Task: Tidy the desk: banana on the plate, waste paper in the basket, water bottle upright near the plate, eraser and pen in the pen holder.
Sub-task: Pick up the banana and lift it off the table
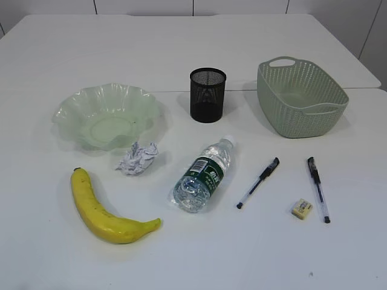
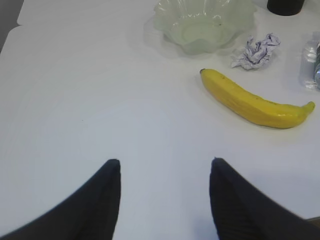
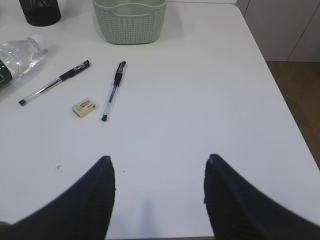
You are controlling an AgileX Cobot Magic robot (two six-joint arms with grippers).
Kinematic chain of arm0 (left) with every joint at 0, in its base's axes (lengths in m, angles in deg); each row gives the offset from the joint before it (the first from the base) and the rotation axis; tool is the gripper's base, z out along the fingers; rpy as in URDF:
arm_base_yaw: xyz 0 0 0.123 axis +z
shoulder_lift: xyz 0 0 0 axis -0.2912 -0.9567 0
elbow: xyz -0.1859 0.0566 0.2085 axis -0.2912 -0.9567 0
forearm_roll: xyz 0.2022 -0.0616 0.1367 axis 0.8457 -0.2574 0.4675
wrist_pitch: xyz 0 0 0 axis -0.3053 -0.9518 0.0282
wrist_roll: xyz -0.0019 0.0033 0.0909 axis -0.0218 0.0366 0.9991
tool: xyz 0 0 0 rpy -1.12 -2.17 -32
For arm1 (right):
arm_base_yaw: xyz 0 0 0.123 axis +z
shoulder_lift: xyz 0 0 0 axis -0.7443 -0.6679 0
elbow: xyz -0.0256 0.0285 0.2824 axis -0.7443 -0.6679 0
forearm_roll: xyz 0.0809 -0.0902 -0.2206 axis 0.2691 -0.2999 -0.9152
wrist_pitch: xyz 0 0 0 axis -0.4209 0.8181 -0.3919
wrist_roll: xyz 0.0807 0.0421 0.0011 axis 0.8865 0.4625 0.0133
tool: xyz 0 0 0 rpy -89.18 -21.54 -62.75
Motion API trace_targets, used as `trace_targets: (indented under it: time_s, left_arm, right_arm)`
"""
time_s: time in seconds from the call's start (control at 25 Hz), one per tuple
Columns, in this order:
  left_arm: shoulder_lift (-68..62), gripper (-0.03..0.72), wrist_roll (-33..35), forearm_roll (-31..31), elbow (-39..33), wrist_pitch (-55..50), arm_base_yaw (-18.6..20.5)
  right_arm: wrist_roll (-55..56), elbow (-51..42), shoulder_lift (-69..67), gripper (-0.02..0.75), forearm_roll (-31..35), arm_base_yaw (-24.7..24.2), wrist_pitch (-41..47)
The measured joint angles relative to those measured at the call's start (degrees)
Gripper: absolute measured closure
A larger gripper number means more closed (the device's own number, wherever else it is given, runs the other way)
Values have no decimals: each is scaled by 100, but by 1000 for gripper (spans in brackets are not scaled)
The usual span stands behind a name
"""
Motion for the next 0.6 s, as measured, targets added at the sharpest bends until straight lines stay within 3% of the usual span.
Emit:
trace_targets:
  time_s: [0.6]
  left_arm:
    - [0, 286, 0, 0, 0, 0, 0]
  right_arm:
    - [0, 0, 0, 310, 0, 0, 0]
